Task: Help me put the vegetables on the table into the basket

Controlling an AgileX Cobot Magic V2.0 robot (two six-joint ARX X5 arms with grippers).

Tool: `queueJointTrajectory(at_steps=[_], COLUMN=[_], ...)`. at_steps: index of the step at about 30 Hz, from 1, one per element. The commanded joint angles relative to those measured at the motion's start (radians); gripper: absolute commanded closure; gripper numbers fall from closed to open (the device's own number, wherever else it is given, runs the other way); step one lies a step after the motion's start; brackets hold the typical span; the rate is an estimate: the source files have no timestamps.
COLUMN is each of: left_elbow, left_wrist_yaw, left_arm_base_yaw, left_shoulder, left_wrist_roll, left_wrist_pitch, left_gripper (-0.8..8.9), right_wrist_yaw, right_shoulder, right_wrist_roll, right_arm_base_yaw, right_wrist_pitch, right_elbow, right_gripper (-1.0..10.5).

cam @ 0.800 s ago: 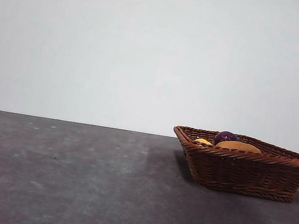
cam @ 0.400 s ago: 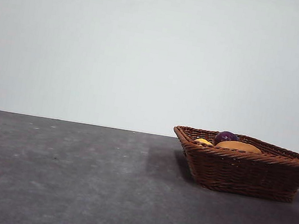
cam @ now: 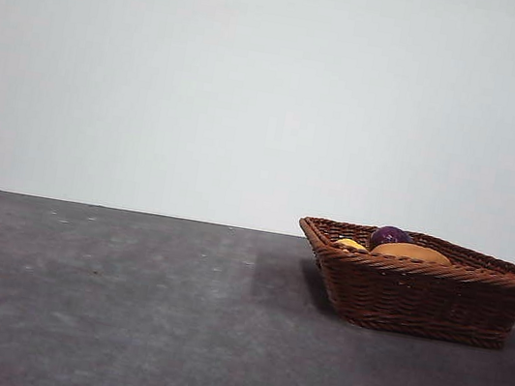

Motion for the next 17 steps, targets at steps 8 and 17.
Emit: queueJointTrajectory(at_steps=[8,17], left_elbow=[-0.010,-0.010], left_wrist_yaw=[0.004,0.005], left_arm_base_yaw=[0.003,0.003], left_shoulder=[0.000,0.005], left_wrist_roll=[0.008,0.008], left_wrist_pitch=[0.011,0.011], left_gripper=[8.16,8.16], right_wrist_yaw=[-0.001,0.000], right_shoulder=[-0.044,-0.044], right_wrist_roll=[-0.008,-0.009], right_arm_base_yaw=[0.000,0.000], right_wrist_pitch=[-0.022,-0.020], right_elbow=[-0.012,-0.012], right_gripper=[9.5,9.5])
